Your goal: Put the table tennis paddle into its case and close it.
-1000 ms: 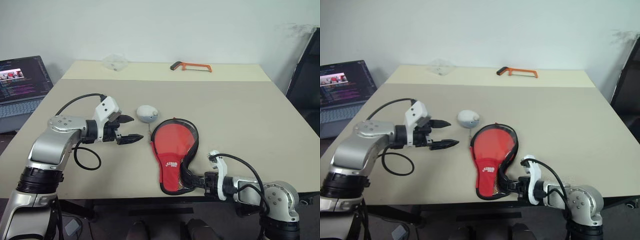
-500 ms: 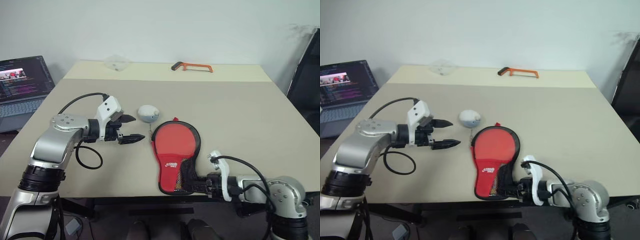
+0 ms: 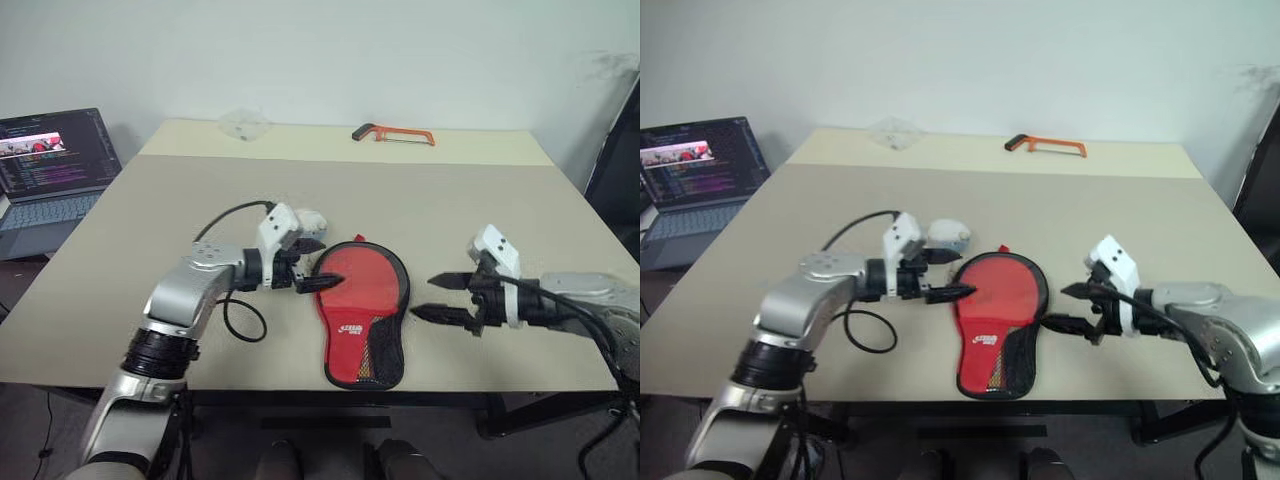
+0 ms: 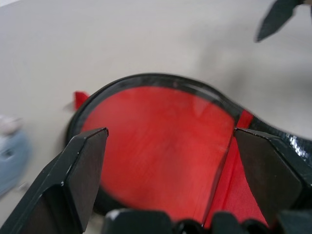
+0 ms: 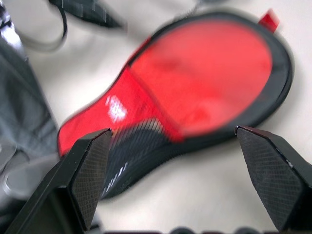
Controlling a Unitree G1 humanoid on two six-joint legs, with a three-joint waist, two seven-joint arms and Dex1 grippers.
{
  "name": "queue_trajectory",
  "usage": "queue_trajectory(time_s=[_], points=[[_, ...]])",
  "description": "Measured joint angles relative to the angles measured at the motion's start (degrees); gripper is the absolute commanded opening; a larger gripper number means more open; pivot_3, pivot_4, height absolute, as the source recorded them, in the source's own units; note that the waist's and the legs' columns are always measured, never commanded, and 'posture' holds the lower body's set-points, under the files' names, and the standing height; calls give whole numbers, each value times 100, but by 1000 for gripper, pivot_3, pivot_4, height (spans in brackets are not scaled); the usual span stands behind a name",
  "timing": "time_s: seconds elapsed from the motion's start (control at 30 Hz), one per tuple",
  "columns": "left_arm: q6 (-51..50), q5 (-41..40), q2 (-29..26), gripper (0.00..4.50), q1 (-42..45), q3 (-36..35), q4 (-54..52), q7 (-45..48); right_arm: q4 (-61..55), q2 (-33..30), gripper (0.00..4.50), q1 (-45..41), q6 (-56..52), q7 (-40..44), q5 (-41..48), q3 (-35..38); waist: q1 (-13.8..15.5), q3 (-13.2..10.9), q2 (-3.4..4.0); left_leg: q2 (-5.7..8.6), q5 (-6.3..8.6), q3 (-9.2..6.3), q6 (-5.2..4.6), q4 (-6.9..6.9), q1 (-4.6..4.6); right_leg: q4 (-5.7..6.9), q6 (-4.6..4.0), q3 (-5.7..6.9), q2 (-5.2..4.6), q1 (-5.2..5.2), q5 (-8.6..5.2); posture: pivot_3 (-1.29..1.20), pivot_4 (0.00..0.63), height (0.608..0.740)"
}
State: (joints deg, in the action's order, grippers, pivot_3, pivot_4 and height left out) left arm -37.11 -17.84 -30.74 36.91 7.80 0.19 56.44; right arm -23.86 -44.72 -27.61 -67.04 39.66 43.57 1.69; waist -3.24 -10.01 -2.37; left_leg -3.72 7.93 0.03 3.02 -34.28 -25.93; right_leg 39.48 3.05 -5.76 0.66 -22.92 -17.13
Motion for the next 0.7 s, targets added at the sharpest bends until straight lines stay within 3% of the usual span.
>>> queue_trajectory(time_s=[0.13, 0.23, 0.47, 0.7], points=[[13, 44, 100, 4500, 22, -15, 71, -328, 505, 634, 4454, -368, 330, -480, -470, -207, -7, -1, 2, -1, 0, -3, 0, -1, 0, 8, 0, -1, 4, -4, 0, 0, 150, 740], [63, 118, 93, 4500, 230, -183, 437, -599, 903, 1529, 4454, -606, 762, -1090, -911, -358, -11, -2, 3, -1, -1, -5, 0, -5, -3, 33, 0, -2, 6, -18, 0, 0, 150, 740], [502, 207, -156, 4500, 1068, -655, 1425, -738, 1519, 3031, 4454, -537, 1967, -1918, -2032, -1244, 3, -3, 5, 0, -2, -2, 0, -6, -5, 41, -7, 0, 6, -21, 0, 0, 150, 740], [1007, 613, 118, 4500, 1661, -513, 2894, -831, 2477, 3624, 4454, -508, 2901, -2235, -2795, -1481, 42, -3, 5, 1, -2, -3, 1, -10, -7, 43, -7, 5, 4, -21, 1, 0, 150, 740]])
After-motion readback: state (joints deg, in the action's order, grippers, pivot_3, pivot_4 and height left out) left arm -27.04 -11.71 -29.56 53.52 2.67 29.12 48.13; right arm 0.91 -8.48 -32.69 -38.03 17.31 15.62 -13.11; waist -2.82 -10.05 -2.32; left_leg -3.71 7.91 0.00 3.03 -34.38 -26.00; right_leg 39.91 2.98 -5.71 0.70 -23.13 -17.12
